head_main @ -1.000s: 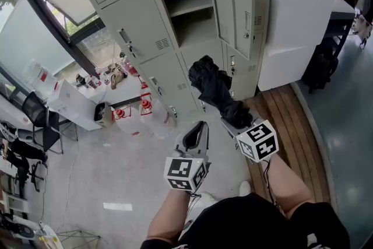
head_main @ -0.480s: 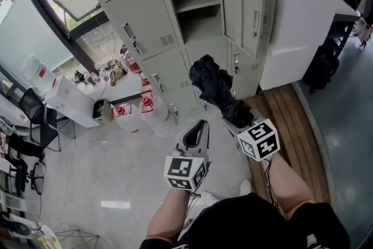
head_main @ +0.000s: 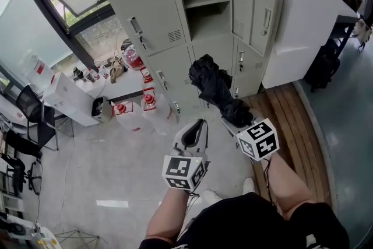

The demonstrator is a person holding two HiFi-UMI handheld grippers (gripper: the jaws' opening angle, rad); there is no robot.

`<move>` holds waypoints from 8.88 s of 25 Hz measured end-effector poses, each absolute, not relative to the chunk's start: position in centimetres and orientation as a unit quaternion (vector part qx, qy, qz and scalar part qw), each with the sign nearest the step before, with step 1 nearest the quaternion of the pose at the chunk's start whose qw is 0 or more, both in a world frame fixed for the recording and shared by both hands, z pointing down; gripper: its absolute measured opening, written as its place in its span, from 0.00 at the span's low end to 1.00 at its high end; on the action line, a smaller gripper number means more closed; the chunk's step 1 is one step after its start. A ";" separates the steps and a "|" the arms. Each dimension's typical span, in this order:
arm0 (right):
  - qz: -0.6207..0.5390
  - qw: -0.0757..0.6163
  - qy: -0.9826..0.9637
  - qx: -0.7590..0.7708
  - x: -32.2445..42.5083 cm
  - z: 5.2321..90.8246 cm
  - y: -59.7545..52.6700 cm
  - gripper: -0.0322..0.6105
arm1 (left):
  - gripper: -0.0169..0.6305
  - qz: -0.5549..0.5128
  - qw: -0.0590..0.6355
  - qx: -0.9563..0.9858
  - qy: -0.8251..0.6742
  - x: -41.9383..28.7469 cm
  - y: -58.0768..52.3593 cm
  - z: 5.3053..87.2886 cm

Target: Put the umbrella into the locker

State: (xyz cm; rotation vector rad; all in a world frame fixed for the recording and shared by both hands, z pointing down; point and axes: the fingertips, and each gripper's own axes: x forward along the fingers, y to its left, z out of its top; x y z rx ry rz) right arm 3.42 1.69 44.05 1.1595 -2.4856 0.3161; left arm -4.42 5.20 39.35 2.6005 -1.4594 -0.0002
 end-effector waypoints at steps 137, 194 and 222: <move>0.129 0.338 -0.803 0.473 4.0 53.0 -59.5 0.44 | 0.08 0.047 0.046 0.920 -0.387 -0.3 -44.8 44.0; 0.067 0.219 -0.865 0.447 6.5 45.0 -46.1 0.13 | 0.08 0.059 0.088 0.887 -0.450 3.1 -32.7 43.2; 0.154 0.148 -0.882 0.420 -1.5 46.5 -25.4 0.13 | 0.08 0.060 0.124 0.870 -0.474 -7.3 -19.3 45.0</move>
